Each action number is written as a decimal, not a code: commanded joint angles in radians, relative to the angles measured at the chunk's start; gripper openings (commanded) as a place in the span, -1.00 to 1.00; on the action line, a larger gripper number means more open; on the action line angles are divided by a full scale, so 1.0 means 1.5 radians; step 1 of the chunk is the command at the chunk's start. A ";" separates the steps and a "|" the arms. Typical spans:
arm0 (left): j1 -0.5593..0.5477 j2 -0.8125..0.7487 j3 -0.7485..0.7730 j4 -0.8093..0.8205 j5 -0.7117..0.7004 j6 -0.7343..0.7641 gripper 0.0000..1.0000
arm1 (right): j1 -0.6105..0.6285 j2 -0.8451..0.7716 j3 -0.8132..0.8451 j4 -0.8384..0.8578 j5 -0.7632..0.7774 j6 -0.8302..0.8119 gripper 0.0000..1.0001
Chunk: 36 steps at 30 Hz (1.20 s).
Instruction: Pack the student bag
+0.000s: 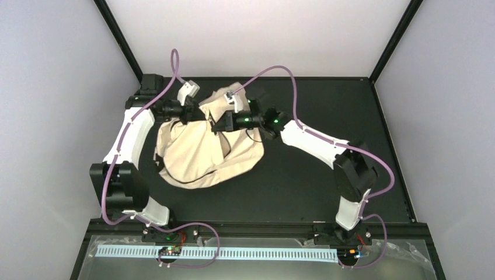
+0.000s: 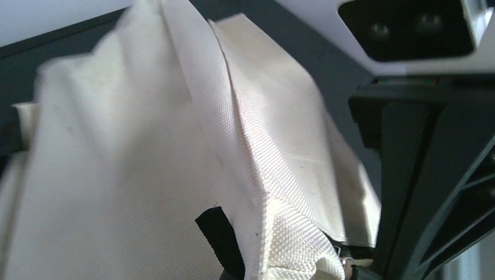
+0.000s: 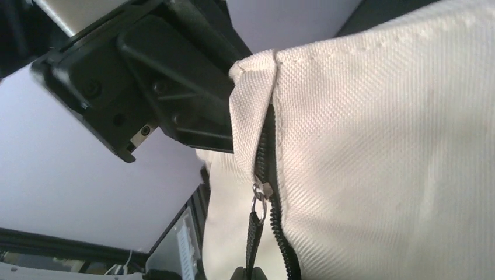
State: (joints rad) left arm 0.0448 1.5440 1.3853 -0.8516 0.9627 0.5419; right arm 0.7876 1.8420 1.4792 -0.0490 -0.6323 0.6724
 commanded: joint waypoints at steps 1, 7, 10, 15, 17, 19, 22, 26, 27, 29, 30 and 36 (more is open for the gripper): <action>0.014 -0.005 0.104 0.211 0.077 -0.232 -0.97 | 0.018 -0.046 -0.105 -0.001 -0.036 0.043 -0.98; 0.011 -0.016 0.118 0.124 0.134 -0.141 -0.97 | -0.002 -0.082 -0.181 0.001 -0.030 0.010 -0.98; -0.004 -0.039 0.079 0.048 0.113 -0.038 -0.97 | -0.034 -0.091 -0.195 -0.010 -0.029 -0.029 -0.98; -0.032 -0.085 -0.029 0.026 0.097 0.014 -0.97 | -0.041 -0.057 -0.182 -0.033 -0.044 -0.106 -0.98; -0.034 -0.089 -0.055 0.022 0.095 0.015 -0.97 | -0.041 -0.046 -0.189 -0.014 -0.043 -0.108 -0.98; -0.033 -0.081 -0.070 0.001 0.088 0.023 -0.97 | -0.040 -0.037 -0.189 -0.008 -0.040 -0.115 -0.98; -0.033 -0.053 -0.085 -0.053 0.083 0.053 -0.72 | -0.041 -0.019 -0.182 -0.007 -0.045 -0.122 -0.98; -0.033 -0.001 -0.057 -0.176 0.086 0.162 -0.19 | -0.041 0.000 -0.177 -0.013 -0.061 -0.126 -0.98; -0.033 0.009 -0.047 -0.200 0.086 0.182 -0.15 | -0.041 -0.001 -0.178 -0.013 -0.065 -0.128 -0.98; -0.031 0.026 -0.032 -0.233 0.083 0.203 -0.13 | -0.041 -0.007 -0.180 -0.017 -0.074 -0.133 -0.98; -0.027 0.033 -0.027 -0.243 0.080 0.203 -0.19 | -0.041 -0.011 -0.180 -0.022 -0.078 -0.137 -0.98; -0.006 0.083 -0.029 -0.280 0.032 0.274 -0.89 | -0.041 -0.016 -0.177 -0.037 -0.108 -0.168 -0.98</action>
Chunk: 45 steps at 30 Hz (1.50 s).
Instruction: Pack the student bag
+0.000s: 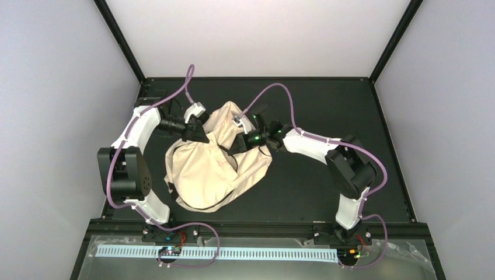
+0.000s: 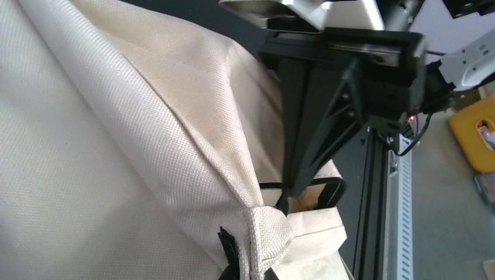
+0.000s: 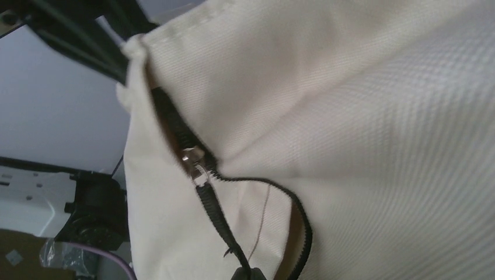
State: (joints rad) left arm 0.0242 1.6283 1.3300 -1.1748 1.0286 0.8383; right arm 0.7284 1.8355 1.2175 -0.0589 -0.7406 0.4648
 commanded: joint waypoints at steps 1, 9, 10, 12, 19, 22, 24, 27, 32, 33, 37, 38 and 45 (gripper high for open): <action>0.008 0.032 0.002 -0.065 -0.014 0.085 -0.96 | -0.001 -0.009 -0.001 -0.026 -0.042 -0.030 -0.98; 0.007 -0.011 -0.007 -0.054 0.051 0.100 -0.97 | -0.001 0.026 0.024 0.041 -0.074 -0.013 -0.79; 0.007 -0.020 -0.009 -0.042 0.053 0.091 -0.97 | -0.001 0.036 0.032 0.048 -0.083 -0.010 -0.71; 0.006 -0.031 -0.009 -0.031 0.055 0.084 -0.97 | 0.000 0.052 0.046 0.057 -0.091 -0.002 -0.61; 0.005 -0.025 -0.009 -0.050 0.063 0.098 -0.97 | 0.001 0.081 0.075 0.096 -0.103 0.024 -0.52; 0.006 -0.022 -0.005 -0.048 0.068 0.095 -0.97 | 0.005 0.091 0.082 0.110 -0.104 0.033 -0.47; 0.006 -0.021 -0.001 -0.047 0.069 0.093 -0.97 | 0.007 0.095 0.079 0.129 -0.109 0.044 -0.45; 0.006 -0.020 0.003 -0.043 0.070 0.089 -0.97 | 0.009 0.101 0.072 0.164 -0.115 0.066 -0.50; 0.006 -0.016 0.010 -0.034 0.070 0.076 -0.97 | 0.017 0.113 0.074 0.195 -0.116 0.094 -0.44; 0.005 -0.016 0.012 -0.033 0.071 0.073 -0.97 | 0.018 0.114 0.073 0.198 -0.114 0.096 -0.43; 0.006 -0.014 0.015 -0.030 0.077 0.067 -0.97 | 0.019 0.120 0.068 0.211 -0.103 0.110 -0.30; 0.006 -0.014 0.015 -0.030 0.078 0.067 -0.97 | 0.020 0.122 0.064 0.225 -0.100 0.116 -0.30; 0.006 -0.014 0.018 -0.027 0.078 0.062 -0.97 | 0.021 0.129 0.043 0.296 -0.079 0.186 -0.30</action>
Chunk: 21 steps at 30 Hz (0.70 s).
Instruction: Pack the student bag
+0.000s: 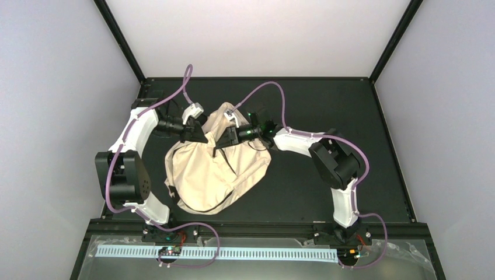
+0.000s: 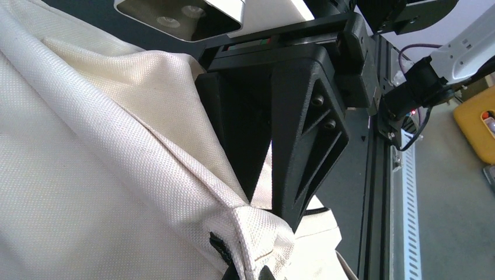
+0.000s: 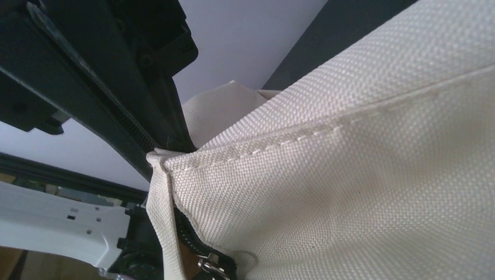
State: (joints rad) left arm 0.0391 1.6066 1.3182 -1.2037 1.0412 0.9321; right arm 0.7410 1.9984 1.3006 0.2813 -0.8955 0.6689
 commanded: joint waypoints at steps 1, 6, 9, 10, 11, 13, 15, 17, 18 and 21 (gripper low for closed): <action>-0.004 0.000 0.026 -0.005 0.068 -0.006 -0.97 | 0.013 0.017 -0.021 0.071 0.034 0.059 -0.29; -0.004 -0.006 0.010 0.060 0.061 -0.079 -0.97 | 0.018 -0.068 -0.162 0.244 0.062 0.156 -0.36; -0.005 -0.008 0.006 0.067 0.065 -0.082 -0.97 | 0.019 -0.082 -0.221 0.334 0.070 0.201 -0.31; -0.005 -0.010 0.005 0.068 0.063 -0.081 -0.97 | 0.019 -0.079 -0.228 0.347 0.074 0.206 -0.30; -0.005 -0.011 0.004 0.068 0.062 -0.081 -0.97 | 0.019 -0.075 -0.229 0.355 0.079 0.207 -0.29; -0.005 -0.015 0.004 0.065 0.063 -0.079 -0.97 | 0.019 -0.063 -0.219 0.358 0.085 0.207 -0.29; -0.005 -0.020 0.005 0.063 0.069 -0.077 -0.97 | 0.019 -0.048 -0.205 0.366 0.088 0.206 -0.29; -0.005 -0.023 0.004 0.063 0.076 -0.073 -0.97 | 0.020 -0.037 -0.191 0.371 0.088 0.204 -0.29; -0.005 -0.024 0.003 0.064 0.078 -0.071 -0.97 | 0.020 -0.035 -0.184 0.367 0.090 0.199 -0.29; -0.005 -0.021 0.002 0.061 0.079 -0.064 -0.97 | 0.019 -0.037 -0.169 0.329 0.095 0.164 -0.29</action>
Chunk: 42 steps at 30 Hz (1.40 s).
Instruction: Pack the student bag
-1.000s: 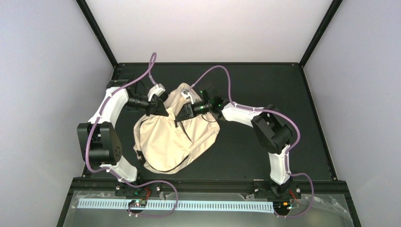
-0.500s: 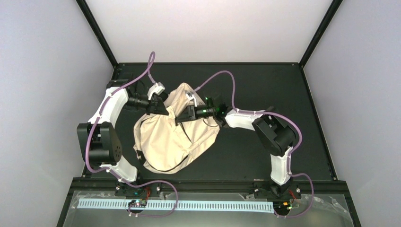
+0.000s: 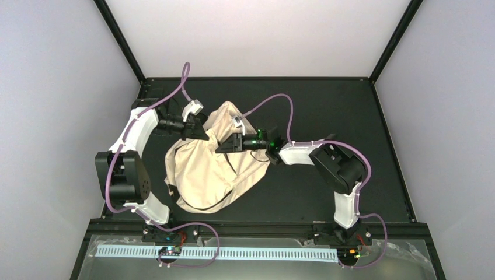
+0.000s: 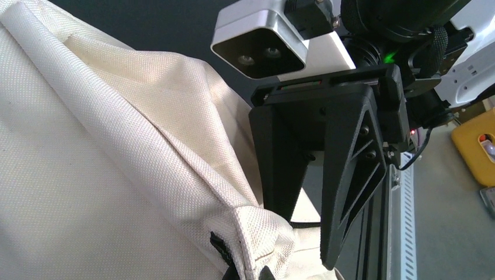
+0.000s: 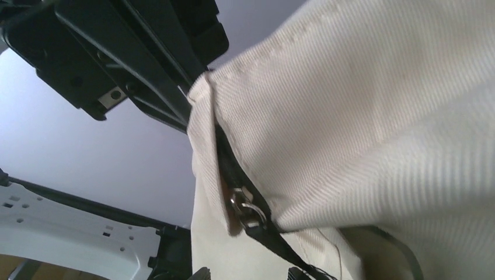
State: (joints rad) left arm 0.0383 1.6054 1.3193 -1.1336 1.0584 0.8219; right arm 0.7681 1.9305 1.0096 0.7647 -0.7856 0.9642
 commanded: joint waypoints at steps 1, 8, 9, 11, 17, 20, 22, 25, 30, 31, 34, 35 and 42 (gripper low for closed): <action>-0.004 -0.020 0.001 0.009 0.068 0.015 -0.97 | 0.001 0.003 0.027 -0.015 0.028 -0.050 -0.28; -0.004 -0.013 0.008 -0.004 0.069 0.031 -0.97 | -0.003 -0.054 0.029 -0.143 -0.002 -0.160 -0.21; -0.004 -0.013 0.009 -0.006 0.070 0.032 -0.97 | -0.006 -0.067 0.018 -0.142 -0.005 -0.171 -0.21; -0.005 -0.013 0.008 -0.010 0.071 0.038 -0.97 | -0.013 -0.086 0.003 -0.139 -0.002 -0.188 -0.19; -0.005 -0.016 0.011 -0.021 0.069 0.051 -0.97 | -0.025 -0.043 0.057 -0.159 0.003 -0.208 -0.08; -0.004 -0.019 0.011 -0.025 0.069 0.054 -0.97 | -0.025 -0.027 0.063 -0.162 0.011 -0.206 0.00; -0.005 -0.019 0.011 -0.023 0.070 0.054 -0.97 | -0.024 -0.019 0.063 -0.160 0.016 -0.205 0.04; -0.004 -0.016 0.012 -0.023 0.070 0.054 -0.97 | -0.021 0.003 0.076 -0.145 0.007 -0.189 0.04; -0.004 -0.014 0.016 -0.025 0.073 0.053 -0.97 | -0.001 0.041 0.088 -0.091 -0.029 -0.139 -0.18; -0.004 -0.014 0.016 -0.025 0.074 0.053 -0.97 | -0.002 0.043 0.076 -0.061 -0.031 -0.119 -0.23; -0.005 -0.016 0.016 -0.024 0.075 0.054 -0.97 | -0.001 0.044 0.056 -0.004 -0.031 -0.084 -0.31; -0.005 -0.015 0.016 -0.025 0.075 0.054 -0.97 | -0.001 0.045 0.055 -0.006 -0.030 -0.083 -0.35; -0.005 -0.007 0.022 -0.034 0.078 0.058 -0.97 | -0.002 0.049 0.058 -0.022 -0.031 -0.078 -0.45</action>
State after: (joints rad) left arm 0.0383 1.6054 1.3186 -1.1587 1.0714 0.8749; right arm 0.7494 1.9816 1.1053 0.7113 -0.8108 0.8242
